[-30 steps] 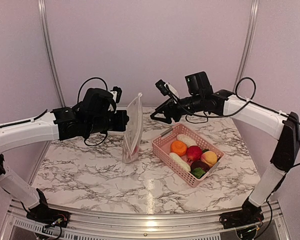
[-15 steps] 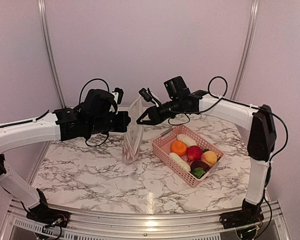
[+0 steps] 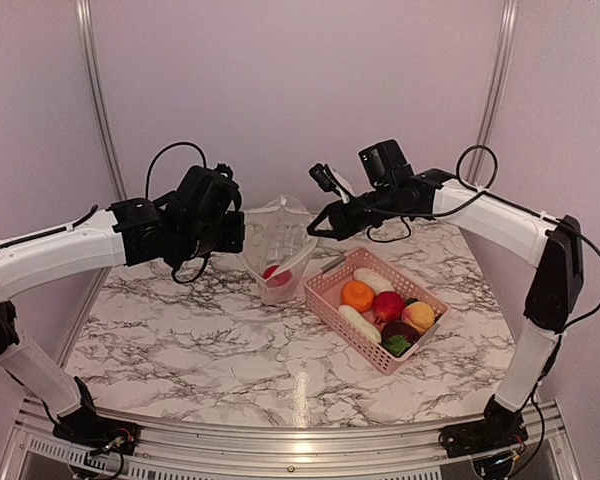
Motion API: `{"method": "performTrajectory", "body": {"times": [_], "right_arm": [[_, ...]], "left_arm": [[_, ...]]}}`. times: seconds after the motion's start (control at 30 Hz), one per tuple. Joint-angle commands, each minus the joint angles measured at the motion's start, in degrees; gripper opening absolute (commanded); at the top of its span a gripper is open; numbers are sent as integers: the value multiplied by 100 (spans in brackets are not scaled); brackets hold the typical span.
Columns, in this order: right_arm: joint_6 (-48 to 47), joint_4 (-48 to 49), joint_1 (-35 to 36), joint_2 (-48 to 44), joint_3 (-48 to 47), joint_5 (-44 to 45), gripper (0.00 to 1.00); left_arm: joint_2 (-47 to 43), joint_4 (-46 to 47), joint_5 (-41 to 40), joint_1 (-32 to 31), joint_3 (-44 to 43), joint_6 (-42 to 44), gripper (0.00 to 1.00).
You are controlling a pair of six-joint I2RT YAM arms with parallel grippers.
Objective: Place the food in the zip-top bag and seal the zipper
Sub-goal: Adjust the zipper food storage bag at the center of the board.
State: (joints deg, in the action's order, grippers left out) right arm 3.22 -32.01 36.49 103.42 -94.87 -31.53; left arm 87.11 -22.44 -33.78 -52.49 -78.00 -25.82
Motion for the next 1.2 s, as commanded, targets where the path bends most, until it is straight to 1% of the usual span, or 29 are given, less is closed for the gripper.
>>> {"method": "performTrajectory", "body": {"times": [0.0, 0.1, 0.2, 0.27, 0.33, 0.37, 0.4, 0.43, 0.5, 0.57, 0.63, 0.67, 0.7, 0.73, 0.77, 0.8, 0.83, 0.9, 1.0, 1.1, 1.17], "right_arm": [[-209, -294, -94, -228, -34, -348, 0], [-233, -255, -123, -340, 111, -1169, 0], [-456, -240, -123, -554, 377, -1115, 0], [-559, -211, -132, -617, 476, -1024, 0], [-742, -240, -137, -558, 449, -1357, 0], [-854, -306, -172, -488, 366, -1753, 0], [-961, -395, -218, -410, 322, -2700, 0], [-928, -401, -256, -329, 324, -3317, 0], [-320, 75, -255, -263, 547, -3883, 0], [-16, 357, -261, -197, 620, -4117, 0], [131, 307, -258, -95, 450, -3652, 0], [167, 275, -241, -64, 365, -3238, 0], [174, 194, -185, -48, 254, -2612, 0], [63, 107, -91, -37, 114, -1672, 0], [-123, -123, 101, -15, -72, -546, 0], [-213, -242, 340, 1, -252, 771, 0], [-380, -262, 555, -4, -327, 1702, 0], [-420, -263, 871, 7, -317, 2734, 0], [-421, -445, 1101, 252, -384, 3418, 0], [-359, -547, 1100, 416, -691, 3233, 0], [-398, -554, 1105, 401, -862, 3031, 0]], "left_arm": [[70, -419, -558, 25, -257, 250, 0], [228, -540, -854, 28, -419, 335, 0], [273, -657, -1187, 48, -530, 526, 0], [257, -665, -1126, 82, -624, 645, 0], [343, -967, -967, 123, -956, 627, 0], [468, -1183, -910, 163, -1182, 564, 0], [560, -1398, -851, 194, -1365, 516, 0], [635, -1546, -780, 209, -1503, 531, 0], [679, -1649, -433, 219, -1658, 697, 0], [598, -1660, -322, 221, -1557, 675, 0], [411, -1543, -299, 221, -1288, 759, 0], [265, -1452, -332, 222, -1126, 814, 0], [93, -1324, -360, 222, -917, 905, 0], [-81, -1154, -384, 217, -706, 1018, 0], [-236, -1083, -466, 219, -567, 1033, 0], [-355, -1102, -549, 215, -510, 953, 0], [-466, -1138, -533, 221, -480, 840, 0], [-651, -993, -165, 222, -334, 707, 0], [-661, -744, 102, 221, -189, 621, 0], [-405, -762, 143, 221, -224, 484, 0], [-230, -891, -78, 221, -236, 351, 0]]}}
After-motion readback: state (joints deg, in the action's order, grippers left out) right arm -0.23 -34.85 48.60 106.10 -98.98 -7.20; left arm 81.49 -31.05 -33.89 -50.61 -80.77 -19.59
